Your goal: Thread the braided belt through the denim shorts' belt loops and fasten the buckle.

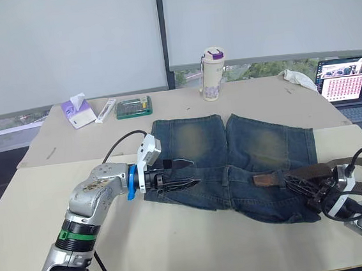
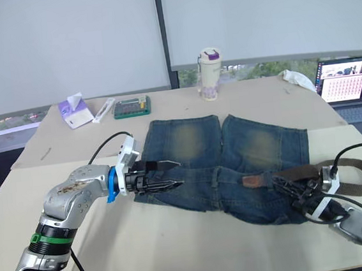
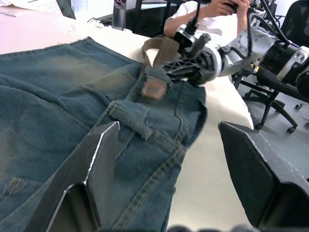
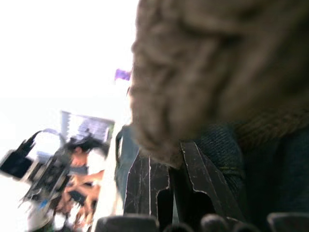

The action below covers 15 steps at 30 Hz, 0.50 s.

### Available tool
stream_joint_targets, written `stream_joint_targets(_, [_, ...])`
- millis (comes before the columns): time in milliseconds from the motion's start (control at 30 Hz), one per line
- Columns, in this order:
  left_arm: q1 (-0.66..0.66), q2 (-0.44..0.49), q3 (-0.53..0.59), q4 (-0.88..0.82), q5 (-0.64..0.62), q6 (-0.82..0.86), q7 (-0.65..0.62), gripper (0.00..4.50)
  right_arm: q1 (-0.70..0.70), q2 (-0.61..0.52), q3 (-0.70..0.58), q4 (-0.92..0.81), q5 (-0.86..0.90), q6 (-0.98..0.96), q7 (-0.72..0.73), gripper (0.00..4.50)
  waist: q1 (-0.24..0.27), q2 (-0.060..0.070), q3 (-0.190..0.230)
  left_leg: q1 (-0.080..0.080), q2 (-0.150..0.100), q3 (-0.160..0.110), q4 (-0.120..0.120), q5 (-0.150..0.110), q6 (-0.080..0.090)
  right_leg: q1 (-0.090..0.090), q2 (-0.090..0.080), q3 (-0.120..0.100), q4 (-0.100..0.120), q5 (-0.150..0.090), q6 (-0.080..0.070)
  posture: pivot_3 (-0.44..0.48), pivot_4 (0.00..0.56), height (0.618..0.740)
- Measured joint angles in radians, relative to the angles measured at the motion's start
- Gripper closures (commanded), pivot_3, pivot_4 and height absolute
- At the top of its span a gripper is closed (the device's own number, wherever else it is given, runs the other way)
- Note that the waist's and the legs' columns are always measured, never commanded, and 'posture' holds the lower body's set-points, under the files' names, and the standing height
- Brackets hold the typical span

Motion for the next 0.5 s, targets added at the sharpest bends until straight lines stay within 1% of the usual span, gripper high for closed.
stream_joint_targets(100, [-0.016,-0.009,0.0,0.008,0.003,0.0,-0.005,1.02,-0.016,0.025,-0.001,-0.001,0.001,-0.001,-0.013,4.5,-0.002,0.0,0.0,0.0,0.0,0.0,0.0,0.0,0.0,0.0,0.001,0.0,0.0,0.0,0.001,0.0,0.15,0.74])
stream_joint_targets(233, [-0.024,-0.052,-0.006,0.009,0.001,0.003,-0.006,1.02,-0.042,0.055,0.003,-0.001,-0.008,-0.018,-0.028,4.5,-0.003,0.0,0.0,0.0,0.0,0.0,0.0,0.0,0.0,0.0,0.001,0.0,0.0,0.0,0.0,0.0,0.15,0.74])
stream_joint_targets(433, [-0.027,-0.205,-0.03,0.081,-0.002,0.034,0.065,1.02,-0.065,0.106,-0.01,-0.004,-0.004,-0.041,-0.051,4.5,-0.003,0.0,0.0,0.0,0.0,0.0,0.001,0.0,0.0,0.0,0.001,0.0,0.0,0.0,0.0,0.0,0.15,0.74])
stream_joint_targets(467, [-0.03,-0.244,-0.033,0.102,-0.003,0.049,0.088,1.02,-0.065,0.112,-0.011,-0.006,-0.003,-0.047,-0.048,4.5,-0.002,0.0,0.0,0.0,0.0,0.0,0.001,0.0,0.0,0.0,0.001,0.0,0.001,0.0,0.0,0.0,0.15,0.74])
stream_joint_targets(500, [-0.046,-0.306,-0.022,0.148,-0.008,0.083,0.143,1.02,-0.06,0.115,-0.011,-0.012,-0.002,-0.051,-0.042,4.5,0.0,0.0,0.0,0.0,-0.001,0.0,0.001,0.0,0.0,0.0,0.0,0.0,0.001,0.0,0.0,0.0,0.15,0.74])
